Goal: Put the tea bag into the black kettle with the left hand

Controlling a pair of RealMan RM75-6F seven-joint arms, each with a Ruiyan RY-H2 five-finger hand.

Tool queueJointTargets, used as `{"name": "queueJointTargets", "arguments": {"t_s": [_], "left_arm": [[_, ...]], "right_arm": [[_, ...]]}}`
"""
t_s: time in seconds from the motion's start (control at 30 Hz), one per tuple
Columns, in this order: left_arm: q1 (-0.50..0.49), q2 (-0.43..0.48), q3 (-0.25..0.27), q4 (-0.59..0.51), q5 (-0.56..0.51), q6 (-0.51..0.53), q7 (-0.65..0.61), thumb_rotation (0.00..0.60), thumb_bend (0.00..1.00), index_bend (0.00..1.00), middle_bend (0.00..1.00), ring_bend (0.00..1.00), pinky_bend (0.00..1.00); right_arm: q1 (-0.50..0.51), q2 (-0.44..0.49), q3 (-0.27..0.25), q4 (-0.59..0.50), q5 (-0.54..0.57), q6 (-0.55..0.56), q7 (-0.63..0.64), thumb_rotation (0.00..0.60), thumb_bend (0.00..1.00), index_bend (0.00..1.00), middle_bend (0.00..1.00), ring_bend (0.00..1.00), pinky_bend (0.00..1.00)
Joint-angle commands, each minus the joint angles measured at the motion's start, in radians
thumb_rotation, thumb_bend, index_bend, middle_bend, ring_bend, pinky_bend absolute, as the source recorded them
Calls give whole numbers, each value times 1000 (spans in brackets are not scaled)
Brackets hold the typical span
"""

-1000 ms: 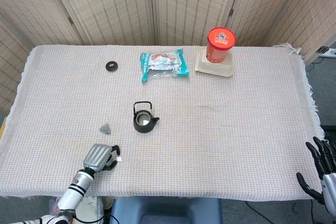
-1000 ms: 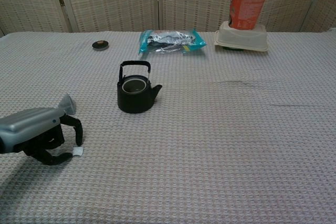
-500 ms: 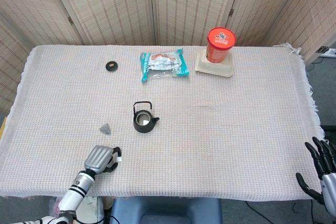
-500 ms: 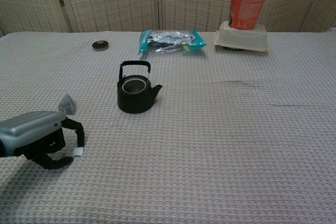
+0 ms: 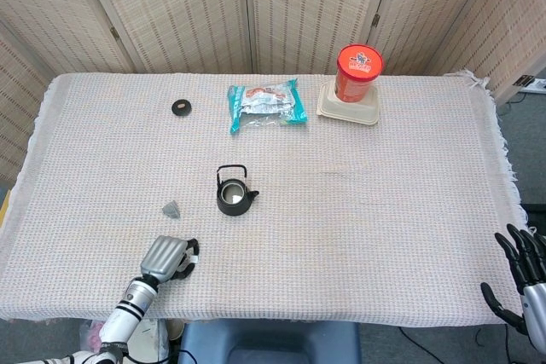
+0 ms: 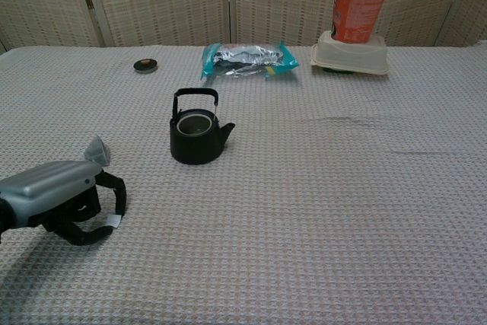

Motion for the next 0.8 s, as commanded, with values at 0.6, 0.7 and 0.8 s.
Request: {"name": "queueJointTargets", "arguments": {"t_s": [0.6,0.7,0.8], "left_arm": [[-4,-25,-3,41,31,8,-60,600,425,570,1000,1000,1000],[-4,-24,-5,45,36,10,-72,600,426,581,1000,1000,1000],[-4,-20,-6,47,37,11,-74,600,427,587,1000,1000,1000]], "right_arm": [[0,1,0,-1,4,-3,-2,600,269,0,0,0,0],[0,1,0,-1,4,-5,-3,600,268,0,0,0,0],[0,1,0,-1,5,-6,-4,600,269,0,0,0,0]]}}
